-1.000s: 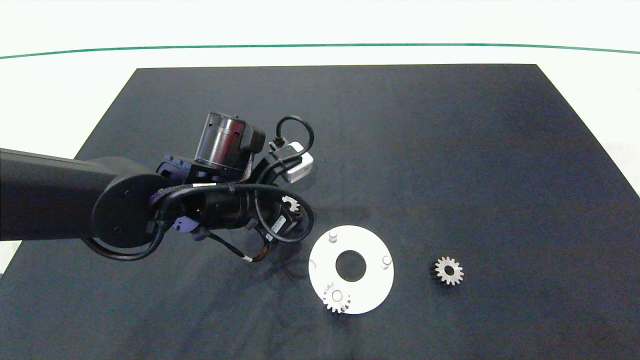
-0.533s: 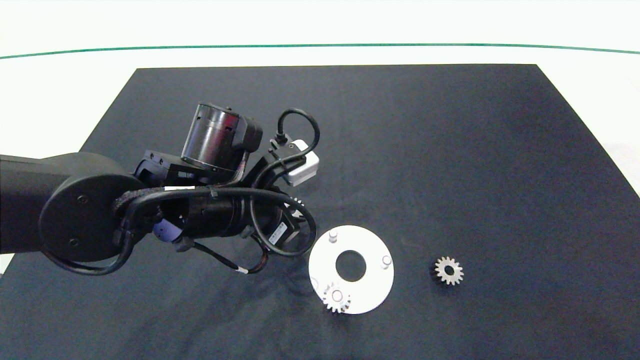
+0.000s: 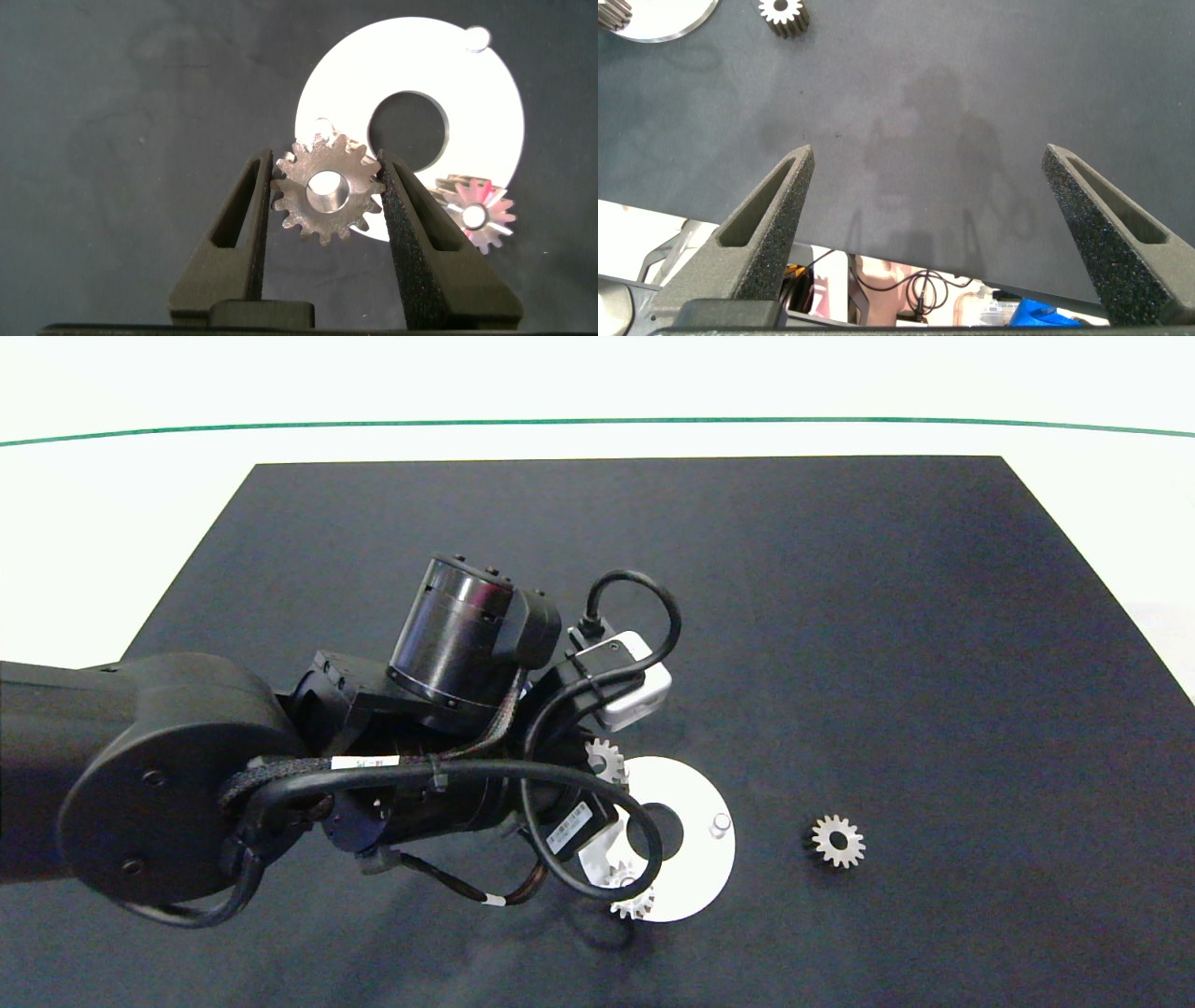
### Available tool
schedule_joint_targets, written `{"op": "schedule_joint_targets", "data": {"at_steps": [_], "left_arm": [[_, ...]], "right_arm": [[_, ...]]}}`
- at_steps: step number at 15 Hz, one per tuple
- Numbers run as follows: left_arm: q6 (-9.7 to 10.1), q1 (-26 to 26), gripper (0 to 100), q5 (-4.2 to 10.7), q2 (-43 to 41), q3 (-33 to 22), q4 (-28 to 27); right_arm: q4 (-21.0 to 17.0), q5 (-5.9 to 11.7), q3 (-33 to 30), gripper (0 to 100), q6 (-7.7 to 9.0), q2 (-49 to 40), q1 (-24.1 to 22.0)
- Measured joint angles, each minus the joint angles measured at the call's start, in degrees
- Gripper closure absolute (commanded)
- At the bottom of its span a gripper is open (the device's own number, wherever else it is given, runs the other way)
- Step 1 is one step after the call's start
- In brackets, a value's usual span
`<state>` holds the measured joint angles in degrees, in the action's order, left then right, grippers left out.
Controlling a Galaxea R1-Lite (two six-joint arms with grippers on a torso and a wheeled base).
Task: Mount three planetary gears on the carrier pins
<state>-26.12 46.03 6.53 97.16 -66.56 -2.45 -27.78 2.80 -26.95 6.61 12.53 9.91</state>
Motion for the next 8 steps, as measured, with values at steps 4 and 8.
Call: {"op": "schedule_joint_targets", "data": {"at_steps": [4, 8], "left_arm": [[0.00, 0.38, 96, 0.02, 2.34, -1.71, 0.20], [0.00, 0.41, 96, 0.05, 4.41, -3.34, 0.28]], "right_arm": [[-0.02, 0.06, 0.00, 0, 0.00, -0.11, 0.00], [0.00, 0.06, -0.02, 0, 0.00, -0.11, 0.00]]}}
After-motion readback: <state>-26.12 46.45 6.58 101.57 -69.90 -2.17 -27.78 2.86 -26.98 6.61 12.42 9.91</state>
